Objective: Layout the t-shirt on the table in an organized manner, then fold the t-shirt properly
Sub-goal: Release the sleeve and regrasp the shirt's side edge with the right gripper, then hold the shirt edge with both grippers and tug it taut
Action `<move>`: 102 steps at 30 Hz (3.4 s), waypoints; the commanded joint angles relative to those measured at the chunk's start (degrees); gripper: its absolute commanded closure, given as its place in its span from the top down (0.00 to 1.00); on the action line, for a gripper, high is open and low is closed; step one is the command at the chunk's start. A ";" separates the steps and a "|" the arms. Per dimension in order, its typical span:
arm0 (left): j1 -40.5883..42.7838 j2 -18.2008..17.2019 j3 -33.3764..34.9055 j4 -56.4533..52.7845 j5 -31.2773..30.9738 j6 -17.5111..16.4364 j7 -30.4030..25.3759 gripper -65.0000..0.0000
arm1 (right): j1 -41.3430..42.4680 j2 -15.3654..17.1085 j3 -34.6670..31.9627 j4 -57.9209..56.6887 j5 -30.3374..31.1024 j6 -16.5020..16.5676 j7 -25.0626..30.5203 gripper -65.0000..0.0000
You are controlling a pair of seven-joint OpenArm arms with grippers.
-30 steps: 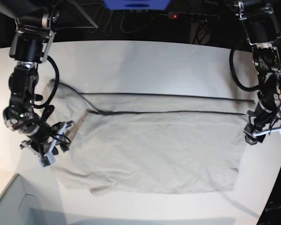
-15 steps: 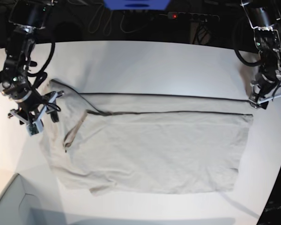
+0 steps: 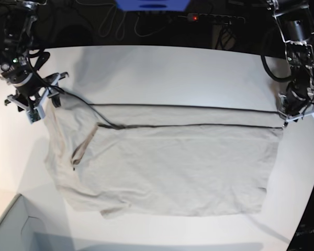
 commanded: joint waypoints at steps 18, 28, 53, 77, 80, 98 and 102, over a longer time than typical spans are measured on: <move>-0.36 -1.02 -0.04 4.69 -0.52 -0.49 -0.09 0.00 | 7.98 2.93 0.03 -14.62 0.75 0.36 1.69 0.50; 0.08 -0.85 -0.04 3.55 -0.43 -0.49 0.00 0.01 | 7.72 2.58 0.03 -14.45 0.84 0.36 1.69 0.50; -2.82 -1.02 -0.13 -7.70 -0.43 -0.40 -2.73 0.41 | 7.54 2.93 0.03 -14.36 0.84 0.36 1.69 0.50; -3.52 0.29 6.29 -9.37 -0.52 -0.40 -2.38 0.39 | 7.11 3.64 0.03 -14.27 0.75 0.36 1.69 0.50; -3.43 0.03 6.20 -9.37 -0.69 -0.40 -2.29 0.31 | 7.11 3.64 0.03 -14.27 0.75 0.36 1.69 0.50; -3.52 -0.15 5.85 -9.37 -0.52 -0.40 -2.64 0.00 | 8.95 1.70 -0.33 -10.23 0.84 0.36 1.34 0.50; -3.52 -0.15 5.85 -9.37 -0.52 -0.40 -2.64 0.00 | 11.06 1.61 -0.33 -13.92 0.84 0.36 1.34 0.50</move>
